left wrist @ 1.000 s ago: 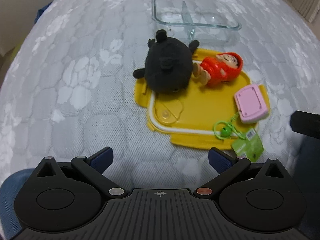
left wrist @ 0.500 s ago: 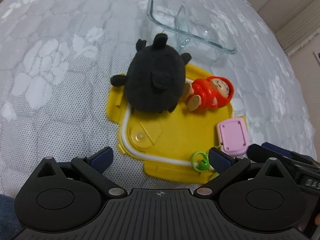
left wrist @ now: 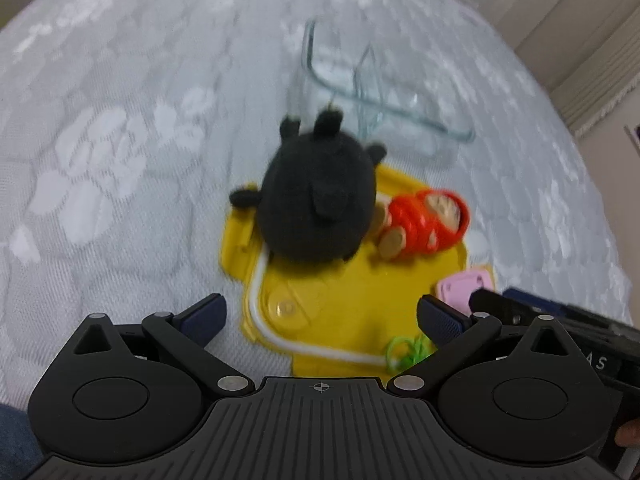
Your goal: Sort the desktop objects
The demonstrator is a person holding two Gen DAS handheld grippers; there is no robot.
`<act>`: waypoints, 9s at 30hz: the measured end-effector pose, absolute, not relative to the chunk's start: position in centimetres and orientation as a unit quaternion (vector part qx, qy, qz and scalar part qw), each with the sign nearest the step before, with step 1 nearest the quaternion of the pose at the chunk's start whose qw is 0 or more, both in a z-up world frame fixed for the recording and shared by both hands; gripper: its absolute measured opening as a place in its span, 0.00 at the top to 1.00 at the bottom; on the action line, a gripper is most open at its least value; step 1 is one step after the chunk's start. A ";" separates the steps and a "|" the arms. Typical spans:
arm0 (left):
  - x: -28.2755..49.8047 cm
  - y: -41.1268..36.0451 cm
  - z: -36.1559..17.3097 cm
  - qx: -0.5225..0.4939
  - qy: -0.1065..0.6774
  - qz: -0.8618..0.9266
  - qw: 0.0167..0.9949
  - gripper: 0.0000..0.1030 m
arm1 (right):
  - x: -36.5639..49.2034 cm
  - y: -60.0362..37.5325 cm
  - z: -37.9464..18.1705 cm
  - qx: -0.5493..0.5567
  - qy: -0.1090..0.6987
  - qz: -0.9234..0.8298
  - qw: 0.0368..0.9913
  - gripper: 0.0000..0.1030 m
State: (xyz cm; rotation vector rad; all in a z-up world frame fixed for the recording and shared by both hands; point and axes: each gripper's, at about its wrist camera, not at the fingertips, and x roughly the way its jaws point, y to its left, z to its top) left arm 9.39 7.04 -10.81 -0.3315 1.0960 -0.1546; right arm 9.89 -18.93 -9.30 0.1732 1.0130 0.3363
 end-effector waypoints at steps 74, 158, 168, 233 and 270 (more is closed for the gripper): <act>25.0 7.2 2.0 -0.250 0.452 -0.080 0.852 0.31 | 12.4 -23.6 -12.2 0.254 0.513 0.157 0.805 0.10; 20.5 11.6 -10.1 -0.253 0.517 -0.123 0.809 0.04 | 30.2 -6.5 -3.7 0.101 0.513 0.129 0.842 0.60; 20.5 11.7 -10.3 -0.248 0.520 -0.123 0.808 0.04 | 29.9 -6.2 -3.2 0.057 0.516 0.150 0.842 0.50; 21.3 10.9 -12.2 -0.225 0.556 -0.117 0.792 0.03 | 32.9 -3.1 -8.7 -0.018 0.490 0.146 0.859 0.52; 21.6 11.0 -12.8 -0.228 0.561 -0.111 0.788 0.02 | 33.6 -3.7 -8.5 0.023 0.515 0.164 0.841 0.93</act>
